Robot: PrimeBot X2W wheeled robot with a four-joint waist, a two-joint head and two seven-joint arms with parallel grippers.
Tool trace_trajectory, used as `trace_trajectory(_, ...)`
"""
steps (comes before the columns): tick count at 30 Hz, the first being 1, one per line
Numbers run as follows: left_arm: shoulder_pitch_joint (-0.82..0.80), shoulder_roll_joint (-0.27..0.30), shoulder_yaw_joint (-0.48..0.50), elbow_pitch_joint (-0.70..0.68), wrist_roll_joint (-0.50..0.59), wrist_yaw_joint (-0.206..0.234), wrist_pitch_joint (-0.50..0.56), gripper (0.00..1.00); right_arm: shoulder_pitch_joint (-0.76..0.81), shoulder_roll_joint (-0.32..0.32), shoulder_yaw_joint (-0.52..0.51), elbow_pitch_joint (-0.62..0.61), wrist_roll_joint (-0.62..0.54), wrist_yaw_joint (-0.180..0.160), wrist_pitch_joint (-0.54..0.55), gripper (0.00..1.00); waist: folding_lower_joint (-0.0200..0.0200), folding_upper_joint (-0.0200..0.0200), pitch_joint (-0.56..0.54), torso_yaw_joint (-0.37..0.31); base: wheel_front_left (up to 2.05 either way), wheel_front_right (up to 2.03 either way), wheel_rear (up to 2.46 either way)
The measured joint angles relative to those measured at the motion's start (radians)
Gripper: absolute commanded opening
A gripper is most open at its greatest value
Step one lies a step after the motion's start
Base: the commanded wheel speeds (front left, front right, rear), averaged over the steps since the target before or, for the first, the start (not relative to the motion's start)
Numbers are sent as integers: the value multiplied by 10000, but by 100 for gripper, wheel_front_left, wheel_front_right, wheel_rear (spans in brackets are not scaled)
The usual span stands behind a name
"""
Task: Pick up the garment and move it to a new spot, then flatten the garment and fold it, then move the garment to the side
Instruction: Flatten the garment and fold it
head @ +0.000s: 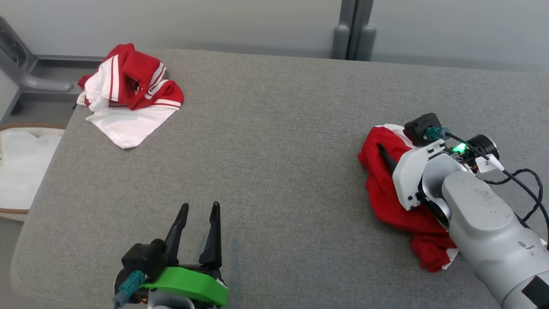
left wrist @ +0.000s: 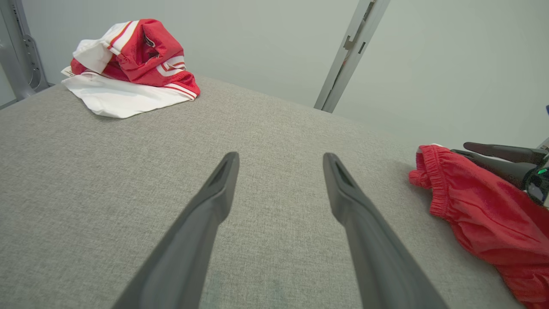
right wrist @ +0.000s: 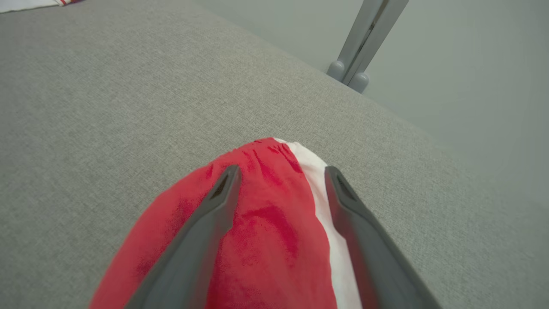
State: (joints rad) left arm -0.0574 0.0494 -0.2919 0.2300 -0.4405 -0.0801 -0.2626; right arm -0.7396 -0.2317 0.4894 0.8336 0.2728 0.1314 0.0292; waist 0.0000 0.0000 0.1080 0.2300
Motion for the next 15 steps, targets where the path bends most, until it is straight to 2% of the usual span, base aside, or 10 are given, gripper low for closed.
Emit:
trace_trajectory(9,-85,0,-48,-29,-52,25,0,100,-94,268,828,1174,1189,0,909,100,0,0,315,251,0,0,0)
trace_trajectory(10,-114,0,-50,-29,-52,25,0,100,-94,276,905,1229,1279,0,907,69,0,0,335,245,0,0,0)
trace_trajectory(11,-129,0,-46,-31,-52,25,0,100,-94,270,974,1264,1331,0,886,46,0,0,347,237,0,0,0)
trace_trajectory(12,-136,0,-44,-31,-52,27,0,100,-94,274,1058,1306,1361,0,828,18,0,0,358,223,0,0,0)
trace_trajectory(13,-138,0,-46,-31,-52,27,0,100,-95,290,1120,1352,1427,0,755,3,0,0,366,207,0,0,0)
trace_trajectory(15,-146,0,-40,-29,-52,27,0,100,-103,309,1187,1425,1532,0,556,0,0,0,375,173,0,0,0)
